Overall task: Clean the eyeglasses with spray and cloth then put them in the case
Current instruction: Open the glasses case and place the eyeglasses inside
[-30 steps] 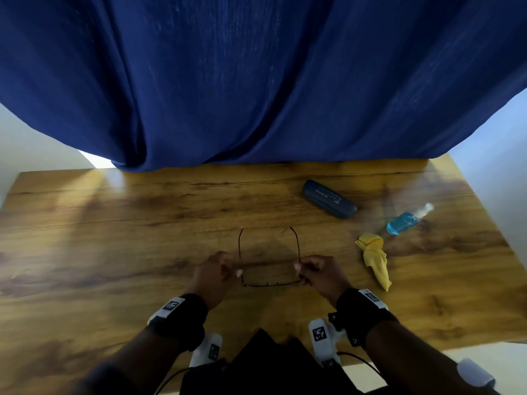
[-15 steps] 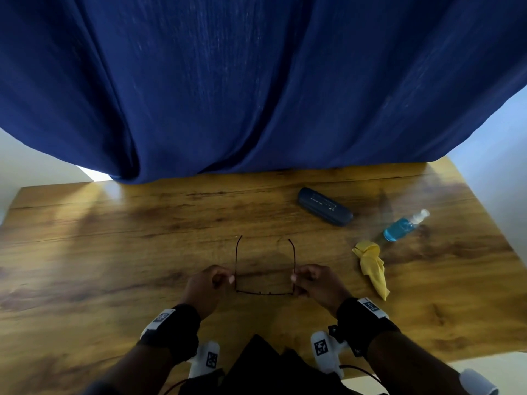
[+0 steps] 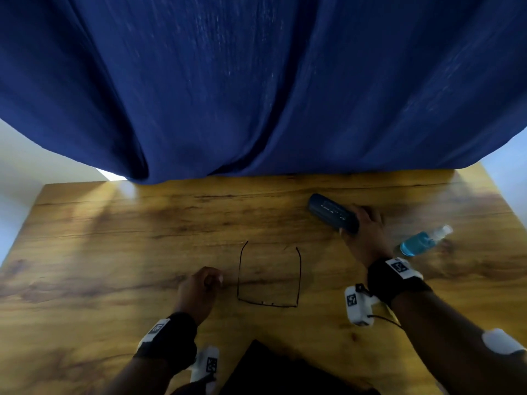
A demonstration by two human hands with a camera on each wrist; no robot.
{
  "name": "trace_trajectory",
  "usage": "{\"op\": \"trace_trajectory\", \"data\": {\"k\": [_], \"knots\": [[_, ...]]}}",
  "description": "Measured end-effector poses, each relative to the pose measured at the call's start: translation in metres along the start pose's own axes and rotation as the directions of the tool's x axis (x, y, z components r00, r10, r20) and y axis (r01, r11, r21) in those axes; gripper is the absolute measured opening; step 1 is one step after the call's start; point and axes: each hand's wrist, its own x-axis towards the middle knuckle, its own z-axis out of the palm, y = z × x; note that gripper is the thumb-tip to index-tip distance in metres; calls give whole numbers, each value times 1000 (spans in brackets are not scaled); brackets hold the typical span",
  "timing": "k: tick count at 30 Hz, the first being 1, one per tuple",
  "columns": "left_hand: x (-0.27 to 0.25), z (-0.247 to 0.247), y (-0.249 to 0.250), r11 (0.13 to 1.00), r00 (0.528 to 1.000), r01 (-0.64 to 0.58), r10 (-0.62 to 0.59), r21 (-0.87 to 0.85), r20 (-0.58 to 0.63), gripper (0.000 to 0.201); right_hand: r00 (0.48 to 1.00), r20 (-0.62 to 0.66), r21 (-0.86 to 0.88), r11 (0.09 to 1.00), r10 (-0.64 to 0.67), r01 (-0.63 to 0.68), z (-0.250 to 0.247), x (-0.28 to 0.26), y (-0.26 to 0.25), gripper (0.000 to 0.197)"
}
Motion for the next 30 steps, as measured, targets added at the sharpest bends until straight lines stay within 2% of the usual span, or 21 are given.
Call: {"op": "trace_trajectory", "data": {"k": [2, 5, 8, 10, 13, 15, 17, 18, 20, 23, 25, 26, 28, 29, 30], "knots": [[-2, 0, -2, 1000, 1000, -5, 5, -7, -6, 17, 994, 103, -59, 998, 35, -29, 5, 16, 0, 75], [-10, 0, -11, 999, 1000, 8, -8, -48, -4, 15, 981, 193, -38, 999, 34, -28, 10, 25, -11, 74], [-20, -10, -18, 995, 992, -65, 56, -70, -117, 17, 959, 256, 91, 991, -120, 100, 8, 19, -49, 71], [-24, -26, -19, 980, 965, -174, 151, -92, -212, 28, 902, 294, 139, 948, -317, 288, 9, 6, -89, 70], [-27, -54, -14, 952, 950, -275, 248, -132, -190, 79, 752, 337, 175, 823, -566, 540, 23, -28, -154, 65], [-28, -70, -6, 933, 972, -223, 192, -281, -133, 100, 664, 317, 216, 733, -678, 645, 37, -52, -191, 60], [-26, -84, 0, 851, 999, -7, -21, -525, -47, 89, 606, 272, 200, 660, -747, 724, 52, -74, -217, 55], [-24, -90, 1, 771, 988, 134, -151, -623, 25, 76, 595, 251, 183, 641, -763, 745, 59, -82, -226, 53], [-16, -103, -10, 630, 940, 321, -305, -707, 155, 52, 601, 216, 167, 635, -770, 754, 72, -96, -239, 51], [-6, -118, -41, 628, 924, 382, -282, -678, 259, 36, 612, 195, 152, 640, -767, 753, 87, -109, -251, 48], [-4, -124, -56, 607, 900, 433, -255, -666, 353, 36, 624, 195, 97, 648, -756, 755, 93, -114, -256, 48], [-5, -126, -61, 607, 880, 466, -238, -644, 412, 38, 642, 194, 52, 662, -742, 748, 95, -118, -258, 51], [-6, -128, -70, 690, 857, 460, -179, -559, 484, 38, 687, 184, -57, 690, -703, 722, 99, -122, -264, 60], [-6, -127, -74, 728, 863, 425, -145, -539, 484, 34, 713, 183, -69, 714, -677, 697, 103, -122, -267, 64], [-5, -124, -76, 740, 875, 390, -113, -548, 470, 29, 742, 200, -8, 756, -640, 655, 107, -123, -269, 65]]}}
